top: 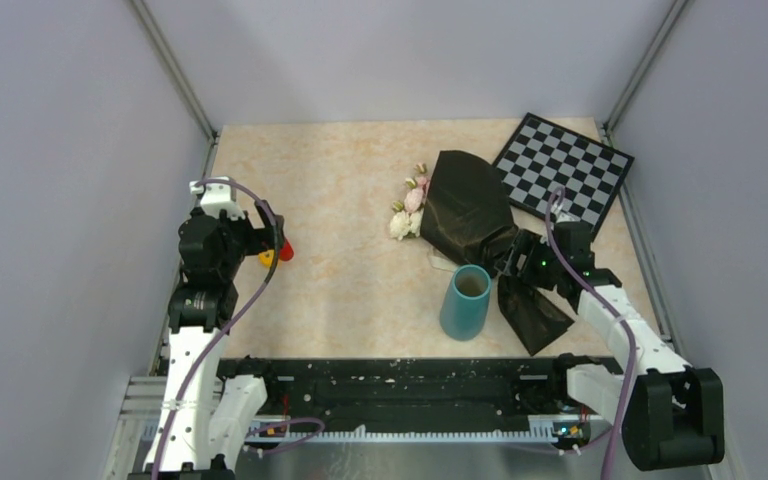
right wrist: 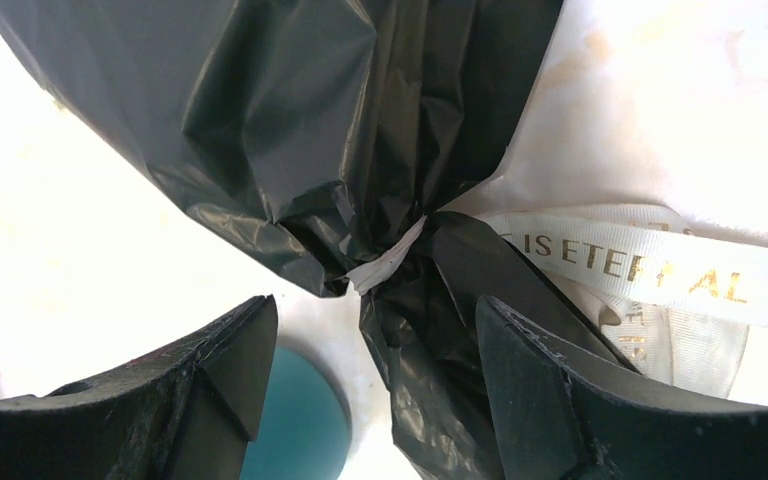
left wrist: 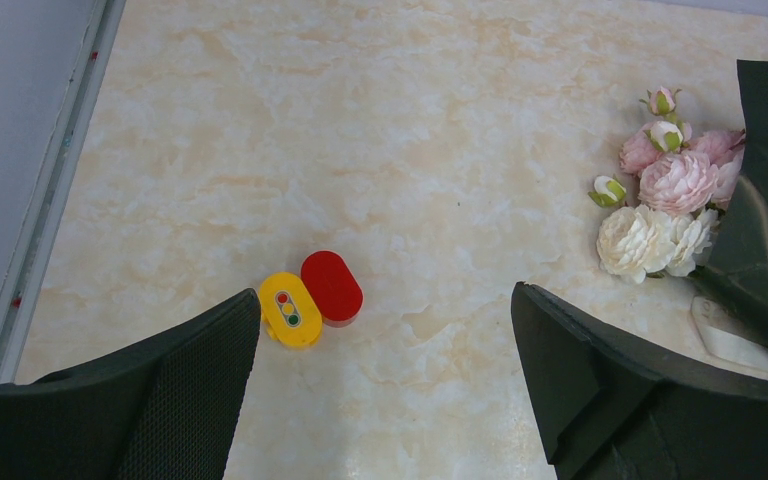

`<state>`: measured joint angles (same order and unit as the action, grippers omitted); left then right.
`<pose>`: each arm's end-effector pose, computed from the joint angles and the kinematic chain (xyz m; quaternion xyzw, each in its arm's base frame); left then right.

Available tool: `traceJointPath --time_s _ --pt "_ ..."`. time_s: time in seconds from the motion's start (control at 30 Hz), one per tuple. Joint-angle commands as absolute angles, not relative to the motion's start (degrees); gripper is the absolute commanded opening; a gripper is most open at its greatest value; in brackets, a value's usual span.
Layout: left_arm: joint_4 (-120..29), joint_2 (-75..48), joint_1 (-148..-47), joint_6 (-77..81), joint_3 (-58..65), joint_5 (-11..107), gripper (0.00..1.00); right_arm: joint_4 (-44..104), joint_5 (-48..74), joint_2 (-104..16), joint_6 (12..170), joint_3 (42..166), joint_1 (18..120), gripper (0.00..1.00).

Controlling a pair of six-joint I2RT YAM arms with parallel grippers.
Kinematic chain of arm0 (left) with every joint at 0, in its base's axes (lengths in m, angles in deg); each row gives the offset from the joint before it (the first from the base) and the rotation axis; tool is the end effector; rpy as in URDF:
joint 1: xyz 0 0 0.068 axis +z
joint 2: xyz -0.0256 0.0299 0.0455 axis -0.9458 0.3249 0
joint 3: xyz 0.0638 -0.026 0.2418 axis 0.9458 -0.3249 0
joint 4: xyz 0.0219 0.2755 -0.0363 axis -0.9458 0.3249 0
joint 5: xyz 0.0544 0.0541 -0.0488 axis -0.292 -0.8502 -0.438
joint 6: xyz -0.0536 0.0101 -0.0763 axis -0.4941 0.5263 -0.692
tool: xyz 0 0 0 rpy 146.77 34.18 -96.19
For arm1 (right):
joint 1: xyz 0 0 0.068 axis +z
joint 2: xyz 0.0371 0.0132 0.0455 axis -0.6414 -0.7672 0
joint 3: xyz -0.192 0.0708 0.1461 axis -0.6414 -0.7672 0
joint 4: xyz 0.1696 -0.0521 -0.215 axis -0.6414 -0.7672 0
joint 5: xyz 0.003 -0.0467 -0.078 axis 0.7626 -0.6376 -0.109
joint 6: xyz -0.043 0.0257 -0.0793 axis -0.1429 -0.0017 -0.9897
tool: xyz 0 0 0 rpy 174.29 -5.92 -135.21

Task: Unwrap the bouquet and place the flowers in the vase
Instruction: Pick up the fake flower at the center of the board.

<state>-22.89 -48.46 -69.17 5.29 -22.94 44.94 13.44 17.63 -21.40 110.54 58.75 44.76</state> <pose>0.2462 0.0003 0.3109 -0.0439 0.7950 -0.0713 0.6008 0.2617 0.0403 0.1365 0.1324 0.9114 0.1971 0.3360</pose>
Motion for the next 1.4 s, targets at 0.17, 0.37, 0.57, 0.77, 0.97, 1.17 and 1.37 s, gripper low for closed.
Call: traceJointPath --time_s 0.17,0.37,0.57,0.77,0.97,1.17,1.37 --pt "-25.48 -49.29 -68.94 4.95 -22.72 46.24 0.99 3.33 7.50 -21.65 106.74 66.28 47.24 0.76" --pt "-25.53 -49.14 -68.88 5.03 -22.69 46.52 0.99 3.31 6.78 -26.96 104.93 68.71 49.90 0.77" --pt "-25.53 -49.32 -68.94 5.12 -22.68 46.31 0.99 2.37 5.60 -30.29 102.74 69.92 51.89 0.75" --pt "-25.61 -49.08 -68.92 4.73 -22.52 47.01 0.99 1.67 -2.06 -32.24 103.41 70.48 57.10 0.75" --pt "-25.61 -49.00 -68.97 4.27 -22.58 47.10 0.99 4.17 -5.25 -37.44 102.00 72.55 58.15 0.74" --pt "-26.31 -48.57 -68.93 3.17 -22.78 48.58 0.99 6.05 -9.21 -41.71 98.66 75.39 60.01 0.71" --pt "-26.33 -48.07 -68.98 3.01 -22.79 48.34 0.99 6.57 -11.72 -45.03 95.41 77.91 62.19 0.71"
